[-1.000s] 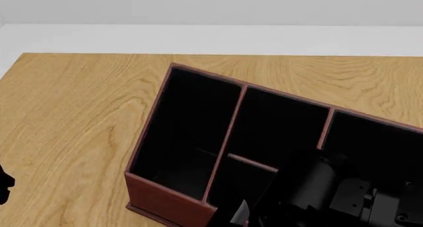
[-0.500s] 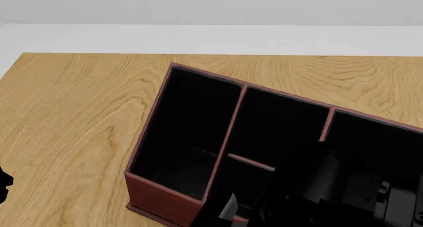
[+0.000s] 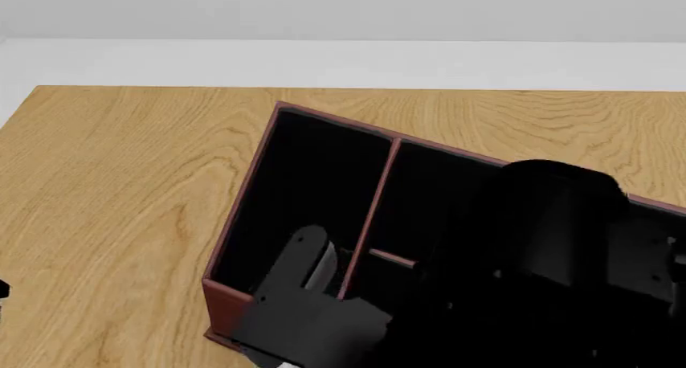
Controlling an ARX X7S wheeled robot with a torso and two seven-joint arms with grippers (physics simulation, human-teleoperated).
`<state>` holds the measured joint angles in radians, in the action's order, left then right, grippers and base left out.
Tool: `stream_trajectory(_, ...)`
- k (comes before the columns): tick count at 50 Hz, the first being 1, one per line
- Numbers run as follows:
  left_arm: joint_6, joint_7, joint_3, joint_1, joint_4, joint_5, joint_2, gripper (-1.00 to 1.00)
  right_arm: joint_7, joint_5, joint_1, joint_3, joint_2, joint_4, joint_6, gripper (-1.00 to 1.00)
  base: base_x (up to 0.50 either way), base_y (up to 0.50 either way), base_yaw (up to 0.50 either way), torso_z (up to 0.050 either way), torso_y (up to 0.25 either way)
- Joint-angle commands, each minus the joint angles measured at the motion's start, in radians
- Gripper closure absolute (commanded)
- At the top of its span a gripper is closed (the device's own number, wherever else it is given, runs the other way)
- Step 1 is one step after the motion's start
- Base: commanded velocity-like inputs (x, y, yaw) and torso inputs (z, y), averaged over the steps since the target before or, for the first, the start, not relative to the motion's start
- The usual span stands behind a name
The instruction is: Pick up the book and place it in the front compartment of the caddy.
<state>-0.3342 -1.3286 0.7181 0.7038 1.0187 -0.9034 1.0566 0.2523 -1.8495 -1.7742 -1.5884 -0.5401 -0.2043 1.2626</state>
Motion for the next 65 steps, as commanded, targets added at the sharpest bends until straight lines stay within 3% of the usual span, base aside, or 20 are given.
stream_trajectory(1, 0.014, 0.028, -0.008, 0.006, 0.006, 0.000, -0.005, -1.00, -0.031, 0.019, -0.096, 0.104, -0.002, -0.044, -0.015, 1.00, 0.00, 0.00, 0.00, 0.000, 0.000)
stream_trajectory(22, 0.016, 0.026, 0.010, 0.028, -0.001, -0.004, -0.007, -1.00, -0.129, 0.107, -0.280, 0.185, 0.002, 0.032, 0.009, 1.00, 0.00, 0.00, 0.00, 0.000, 0.001)
stream_trajectory(34, 0.023, 0.036, 0.011, 0.039, -0.010, -0.007, -0.013, -1.00, -0.406, 0.354, -0.434, 0.159, 0.120, 0.221, 0.026, 1.00, 0.00, 0.00, 0.00, 0.000, 0.001)
stream_trajectory(44, 0.015, 0.031, 0.014, 0.054, -0.004, -0.015, -0.016, -1.00, -0.727, 0.631, -0.574, 0.041, 0.215, 0.411, -0.004, 1.00, 0.00, 0.00, 0.00, 0.000, 0.000)
stream_trajectory(52, 0.014, 0.028, 0.013, 0.066, -0.001, -0.025, -0.012, -1.00, -1.018, 0.947, -0.580, 0.066, 0.288, 0.532, 0.018, 1.00, 0.00, 0.00, 0.00, 0.000, 0.001)
stream_trajectory(58, 0.018, 0.033, 0.018, 0.068, -0.006, -0.022, -0.016, -1.00, -1.209, 1.137, -0.575, -0.043, 0.408, 0.732, -0.088, 1.00, 0.00, 0.00, 0.00, 0.000, 0.000)
stream_trajectory(65, 0.034, 0.032, 0.015, 0.058, -0.005, -0.019, 0.001, -1.00, -1.292, 1.219, -0.558, -0.101, 0.475, 0.836, -0.136, 1.00, 0.00, 0.00, 0.00, 0.000, 0.001)
